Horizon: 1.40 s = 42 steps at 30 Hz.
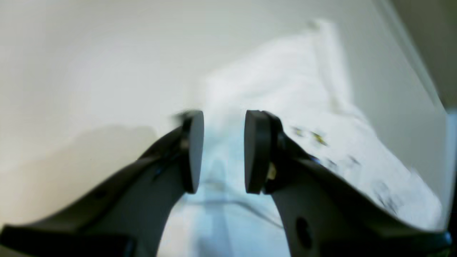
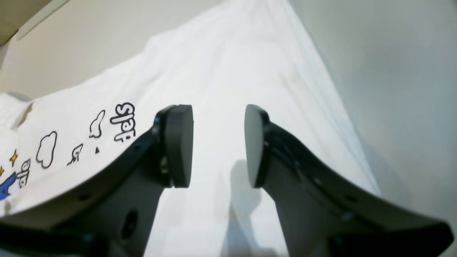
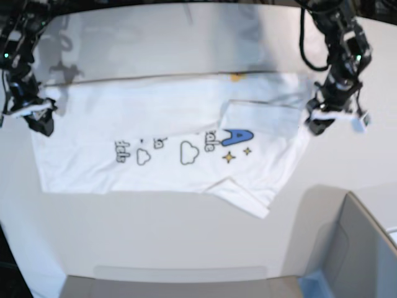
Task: Layout the t-shirt on the table in an organized manner, then fold the t-shirt properly
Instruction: 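Move both grippers to the hem edge of the shirt and grasp it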
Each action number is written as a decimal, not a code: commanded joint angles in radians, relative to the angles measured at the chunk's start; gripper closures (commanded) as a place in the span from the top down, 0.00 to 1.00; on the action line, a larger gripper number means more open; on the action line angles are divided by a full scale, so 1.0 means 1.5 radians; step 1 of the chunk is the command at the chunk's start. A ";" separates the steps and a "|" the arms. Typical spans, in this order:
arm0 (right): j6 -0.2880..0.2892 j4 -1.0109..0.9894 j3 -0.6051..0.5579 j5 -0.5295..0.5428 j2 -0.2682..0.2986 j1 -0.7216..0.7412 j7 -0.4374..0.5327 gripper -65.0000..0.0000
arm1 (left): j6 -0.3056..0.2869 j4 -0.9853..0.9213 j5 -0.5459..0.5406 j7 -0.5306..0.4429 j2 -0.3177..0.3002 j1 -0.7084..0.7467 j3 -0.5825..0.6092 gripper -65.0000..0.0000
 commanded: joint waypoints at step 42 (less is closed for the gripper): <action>0.003 -0.127 -0.187 -0.170 0.017 0.157 0.014 0.37 | 0.005 -0.745 0.000 -0.226 0.032 -0.532 0.403 0.44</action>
